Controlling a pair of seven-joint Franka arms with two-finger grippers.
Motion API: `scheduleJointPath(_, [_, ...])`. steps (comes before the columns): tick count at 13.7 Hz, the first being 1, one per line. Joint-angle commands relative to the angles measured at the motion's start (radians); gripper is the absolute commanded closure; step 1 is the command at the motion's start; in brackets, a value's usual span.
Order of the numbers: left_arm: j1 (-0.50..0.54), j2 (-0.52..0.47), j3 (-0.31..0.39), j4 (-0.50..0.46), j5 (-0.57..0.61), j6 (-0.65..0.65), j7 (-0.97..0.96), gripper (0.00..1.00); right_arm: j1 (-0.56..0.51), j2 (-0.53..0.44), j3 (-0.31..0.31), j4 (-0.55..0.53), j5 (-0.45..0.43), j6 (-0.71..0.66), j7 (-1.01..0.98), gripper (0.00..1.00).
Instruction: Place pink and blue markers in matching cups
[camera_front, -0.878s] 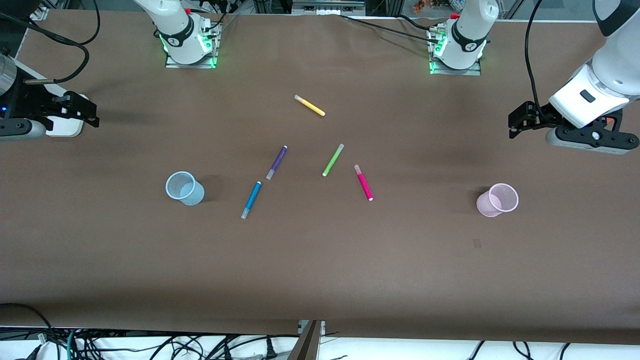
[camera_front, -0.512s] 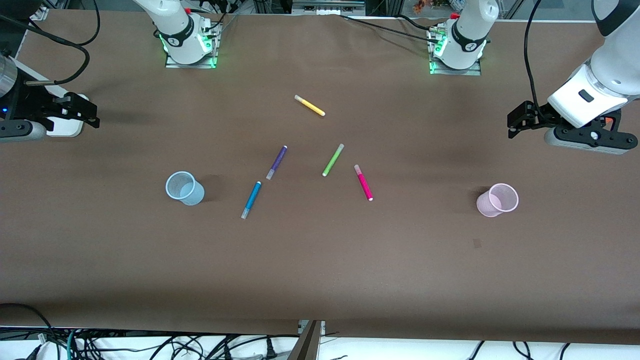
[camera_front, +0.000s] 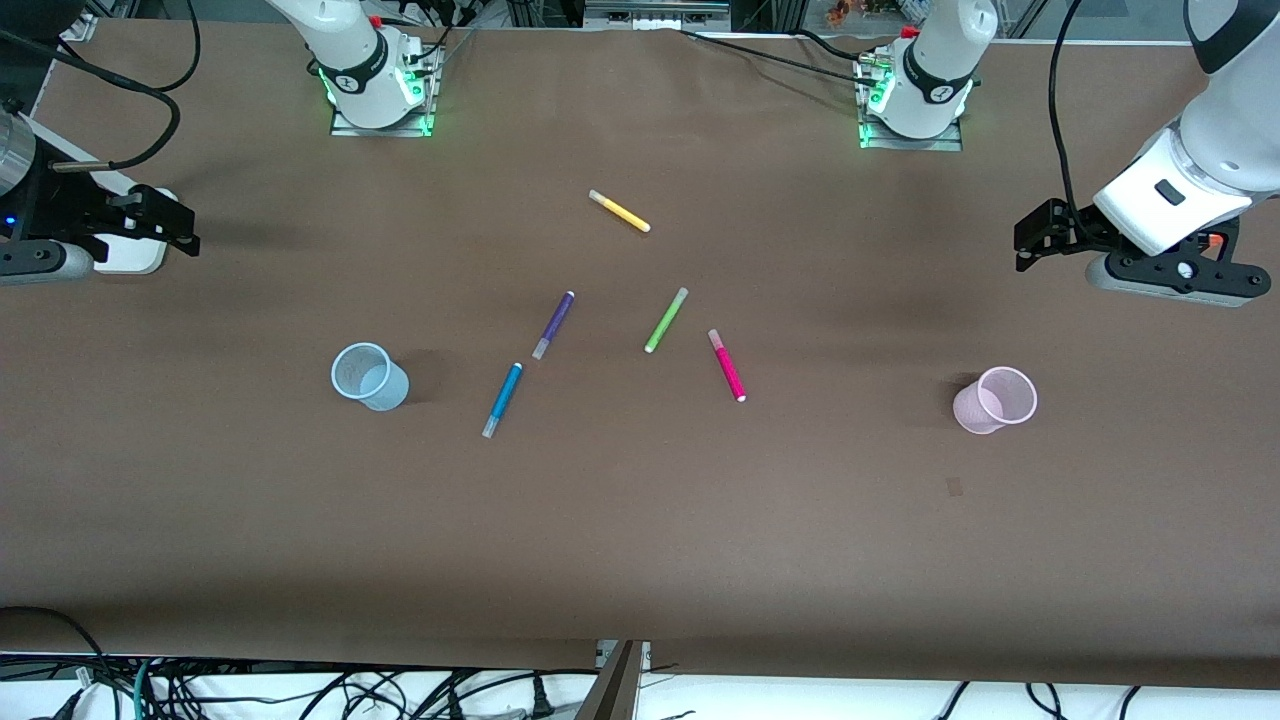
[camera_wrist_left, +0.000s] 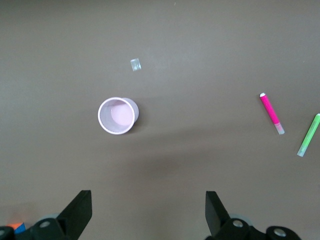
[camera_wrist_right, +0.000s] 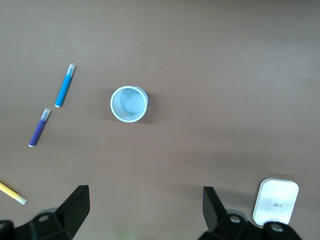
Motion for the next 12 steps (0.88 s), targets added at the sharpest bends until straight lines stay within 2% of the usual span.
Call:
scheduleJointPath(1, [-0.008, 0.051, 0.005, -0.002, -0.018, -0.094, 0.016, 0.0, 0.005, 0.011, 0.005, 0.007, -0.014, -0.01, -0.001, 0.0])
scheduleJointPath(4, [-0.027, 0.08, -0.011, -0.005, -0.021, -0.1, -0.011, 0.0, 0.004, 0.013, 0.005, 0.005, -0.016, -0.017, -0.002, 0.0])
scheduleJointPath(7, [-0.056, 0.146, -0.051, -0.003, -0.047, -0.053, -0.166, 0.0, 0.005, 0.013, 0.005, 0.007, -0.017, -0.017, -0.004, 0.0])
scheduleJointPath(10, [-0.065, 0.191, -0.138, -0.005, -0.057, 0.025, -0.331, 0.0, 0.008, 0.022, 0.006, 0.007, -0.016, 0.0, -0.019, 0.0])
scheduleJointPath(12, [-0.067, 0.235, -0.217, -0.008, -0.054, 0.088, -0.474, 0.0, 0.057, 0.056, 0.008, 0.005, -0.007, 0.066, -0.018, 0.0])
